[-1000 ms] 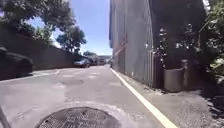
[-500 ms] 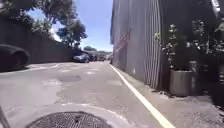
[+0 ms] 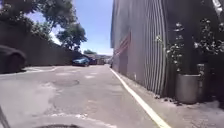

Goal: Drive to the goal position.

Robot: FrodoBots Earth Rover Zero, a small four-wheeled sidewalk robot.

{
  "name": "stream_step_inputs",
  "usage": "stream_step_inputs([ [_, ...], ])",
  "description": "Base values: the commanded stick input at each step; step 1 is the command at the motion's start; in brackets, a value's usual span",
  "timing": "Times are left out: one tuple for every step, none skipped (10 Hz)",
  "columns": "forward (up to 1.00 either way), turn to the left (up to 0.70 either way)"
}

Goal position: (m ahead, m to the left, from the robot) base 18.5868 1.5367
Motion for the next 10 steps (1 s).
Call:
stream_step_inputs([
  [0.45,0.00],
  [0.45,0.00],
  [0.45,0.00],
  [0.45,0.00],
  [0.45,0.00],
  [0.45,0.15],
  [0.45,0.27],
  [0.45,0.27],
  [0.45,0.27],
  [0.45,0.14],
])
